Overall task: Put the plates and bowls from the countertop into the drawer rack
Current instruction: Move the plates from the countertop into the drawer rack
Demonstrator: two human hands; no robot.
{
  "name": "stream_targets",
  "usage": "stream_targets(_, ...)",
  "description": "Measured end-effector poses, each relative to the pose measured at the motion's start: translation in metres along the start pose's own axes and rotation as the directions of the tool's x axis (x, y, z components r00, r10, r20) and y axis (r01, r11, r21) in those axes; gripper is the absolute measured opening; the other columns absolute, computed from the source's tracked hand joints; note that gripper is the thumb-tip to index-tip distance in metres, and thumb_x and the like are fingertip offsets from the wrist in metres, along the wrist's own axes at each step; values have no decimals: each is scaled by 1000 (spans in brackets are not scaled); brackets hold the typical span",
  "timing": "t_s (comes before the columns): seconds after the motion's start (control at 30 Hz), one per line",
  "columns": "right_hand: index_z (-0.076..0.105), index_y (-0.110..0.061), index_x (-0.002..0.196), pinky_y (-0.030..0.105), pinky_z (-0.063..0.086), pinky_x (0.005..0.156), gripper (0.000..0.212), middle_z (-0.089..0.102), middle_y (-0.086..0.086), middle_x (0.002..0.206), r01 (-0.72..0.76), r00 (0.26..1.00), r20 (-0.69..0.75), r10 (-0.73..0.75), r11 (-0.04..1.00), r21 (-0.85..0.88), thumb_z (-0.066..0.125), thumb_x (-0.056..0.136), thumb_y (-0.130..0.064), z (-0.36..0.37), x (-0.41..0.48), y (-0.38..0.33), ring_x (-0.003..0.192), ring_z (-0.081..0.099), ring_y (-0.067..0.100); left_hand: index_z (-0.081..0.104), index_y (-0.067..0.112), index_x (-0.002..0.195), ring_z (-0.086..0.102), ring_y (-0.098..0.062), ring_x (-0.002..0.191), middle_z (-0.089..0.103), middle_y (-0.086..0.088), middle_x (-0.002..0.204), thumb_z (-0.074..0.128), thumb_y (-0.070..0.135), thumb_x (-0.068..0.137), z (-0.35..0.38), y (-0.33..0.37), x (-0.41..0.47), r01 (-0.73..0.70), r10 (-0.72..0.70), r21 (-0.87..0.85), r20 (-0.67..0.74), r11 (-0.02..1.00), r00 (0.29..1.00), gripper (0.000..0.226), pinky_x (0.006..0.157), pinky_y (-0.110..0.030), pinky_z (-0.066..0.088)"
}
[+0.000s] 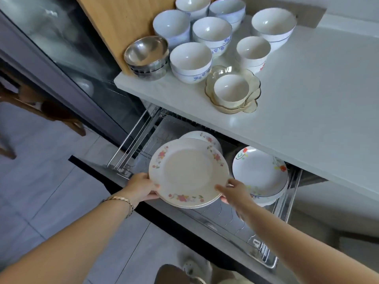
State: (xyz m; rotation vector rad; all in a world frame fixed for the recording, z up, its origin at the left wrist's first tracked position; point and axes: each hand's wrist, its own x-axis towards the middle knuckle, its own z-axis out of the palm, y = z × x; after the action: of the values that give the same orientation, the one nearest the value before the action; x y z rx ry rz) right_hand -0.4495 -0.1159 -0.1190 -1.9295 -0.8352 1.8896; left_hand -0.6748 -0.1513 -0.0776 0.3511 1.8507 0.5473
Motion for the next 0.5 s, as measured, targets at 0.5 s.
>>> stream_targets(0.5, 59, -11, 81, 31, 44, 63, 8, 58, 7, 62, -139, 937, -303, 173, 982, 131, 61, 83, -5, 71, 117, 23, 56, 48, 23, 53, 8, 97, 56, -34, 115, 58, -11, 104, 52, -20, 81, 6, 36, 189, 20, -78, 277, 199, 961, 977, 32, 90, -44, 53)
